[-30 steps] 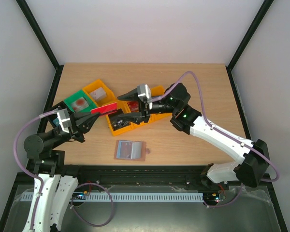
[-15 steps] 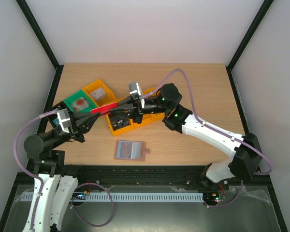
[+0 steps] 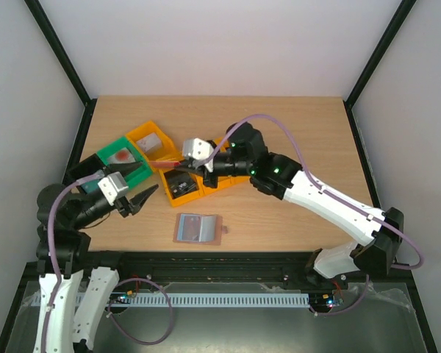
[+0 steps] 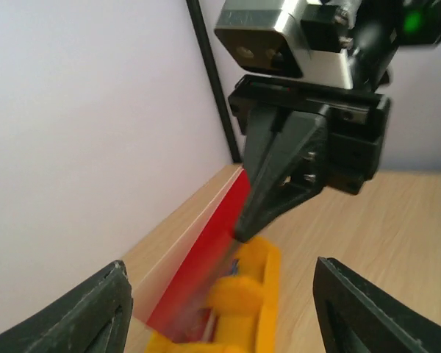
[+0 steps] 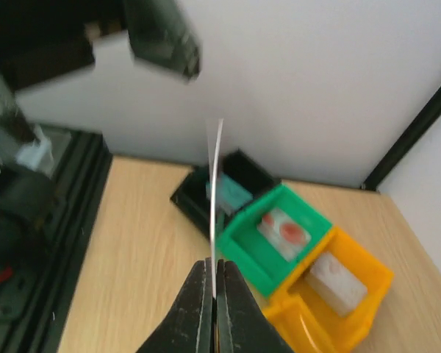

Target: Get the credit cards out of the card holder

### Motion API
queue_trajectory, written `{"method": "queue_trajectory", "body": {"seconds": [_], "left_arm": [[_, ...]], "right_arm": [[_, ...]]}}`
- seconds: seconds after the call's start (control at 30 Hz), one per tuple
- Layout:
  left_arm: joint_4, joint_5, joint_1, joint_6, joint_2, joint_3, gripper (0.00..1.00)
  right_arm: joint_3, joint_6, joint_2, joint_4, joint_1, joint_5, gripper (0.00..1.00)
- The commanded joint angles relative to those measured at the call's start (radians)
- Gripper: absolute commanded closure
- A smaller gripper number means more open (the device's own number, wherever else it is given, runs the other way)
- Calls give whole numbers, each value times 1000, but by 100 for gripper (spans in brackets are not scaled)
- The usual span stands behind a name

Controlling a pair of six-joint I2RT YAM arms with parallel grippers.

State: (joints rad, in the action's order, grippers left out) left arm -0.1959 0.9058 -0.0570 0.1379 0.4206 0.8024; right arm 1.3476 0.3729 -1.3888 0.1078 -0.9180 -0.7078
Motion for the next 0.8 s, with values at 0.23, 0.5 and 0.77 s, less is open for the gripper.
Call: {"method": "queue_trajectory", "body": {"seconds": [0.23,0.5,0.77], "left_arm": [[-806,-104,-3,863,213,226,45],[-827,-78,-10,879,224,226,66],[-794,-57,-15,873,220,212,82]], "right_arm": [[56,273,-59,310,-181,311,98],[88,263,-90,316,-216,332,98],[107,251,-94,310,-220,307,98]]}}
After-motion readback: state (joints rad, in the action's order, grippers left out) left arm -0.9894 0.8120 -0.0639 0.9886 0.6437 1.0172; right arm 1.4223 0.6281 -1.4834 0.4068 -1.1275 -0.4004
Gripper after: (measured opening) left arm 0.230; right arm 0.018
